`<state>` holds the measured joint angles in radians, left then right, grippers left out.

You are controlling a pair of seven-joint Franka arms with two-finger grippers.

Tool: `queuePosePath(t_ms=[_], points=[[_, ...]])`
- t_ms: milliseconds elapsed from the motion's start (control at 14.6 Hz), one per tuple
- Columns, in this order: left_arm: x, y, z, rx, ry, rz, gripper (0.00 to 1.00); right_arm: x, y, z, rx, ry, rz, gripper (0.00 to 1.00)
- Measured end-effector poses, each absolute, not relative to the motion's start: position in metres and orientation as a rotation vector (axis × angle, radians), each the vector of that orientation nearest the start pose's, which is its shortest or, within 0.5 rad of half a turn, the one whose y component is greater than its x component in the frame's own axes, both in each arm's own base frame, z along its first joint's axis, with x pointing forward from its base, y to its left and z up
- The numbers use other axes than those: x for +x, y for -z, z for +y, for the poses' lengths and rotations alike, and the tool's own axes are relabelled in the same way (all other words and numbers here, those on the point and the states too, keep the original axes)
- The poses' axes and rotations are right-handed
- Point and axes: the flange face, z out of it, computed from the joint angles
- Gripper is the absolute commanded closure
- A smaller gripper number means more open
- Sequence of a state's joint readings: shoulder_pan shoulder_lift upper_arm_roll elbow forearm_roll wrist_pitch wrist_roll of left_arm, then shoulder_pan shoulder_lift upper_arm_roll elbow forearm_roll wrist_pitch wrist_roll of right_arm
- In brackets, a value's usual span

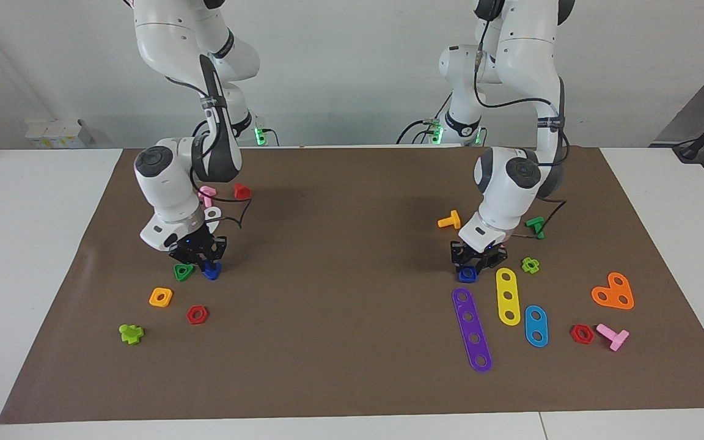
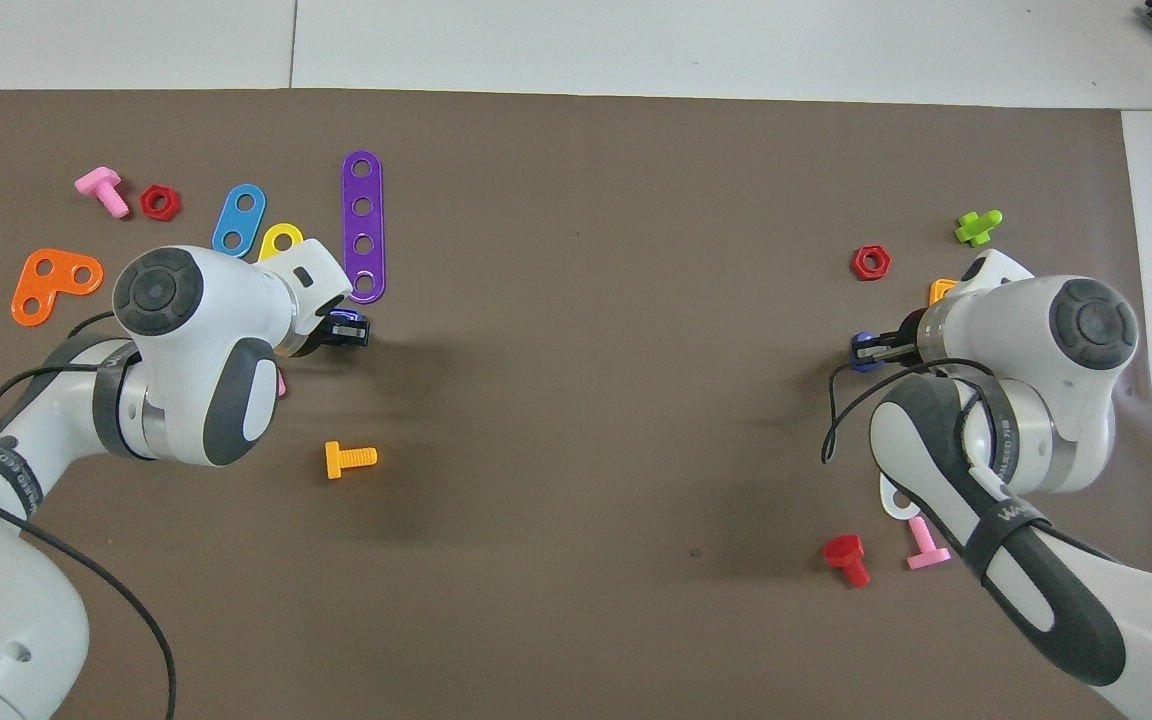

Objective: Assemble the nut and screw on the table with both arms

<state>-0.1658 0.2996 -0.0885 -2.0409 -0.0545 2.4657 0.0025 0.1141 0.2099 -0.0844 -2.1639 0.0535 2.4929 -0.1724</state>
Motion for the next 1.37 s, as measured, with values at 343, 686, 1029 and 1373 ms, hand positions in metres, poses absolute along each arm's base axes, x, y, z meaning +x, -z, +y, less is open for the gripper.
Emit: queuePosePath(t_ms=[343, 686, 1029, 1373], points=[[0.605, -0.338, -0.154, -3.199, 0.161, 0.342, 0.86, 0.573, -0.311, 0.017, -3.107, 0.191, -0.235, 1.0], [0.617, -0.352, -0.157, -3.201, 0.148, 0.345, 0.86, 0.599, -0.364, 0.034, -3.092, 0.175, -0.127, 1.0], [0.623, -0.362, -0.157, -3.202, 0.143, 0.344, 0.88, 0.627, -0.449, 0.154, -3.025, 0.295, 0.065, 1.0], [0.632, -0.38, -0.155, -3.203, 0.126, 0.338, 0.92, 0.621, -0.413, 0.298, -2.968, 0.32, 0.235, 1.0]])
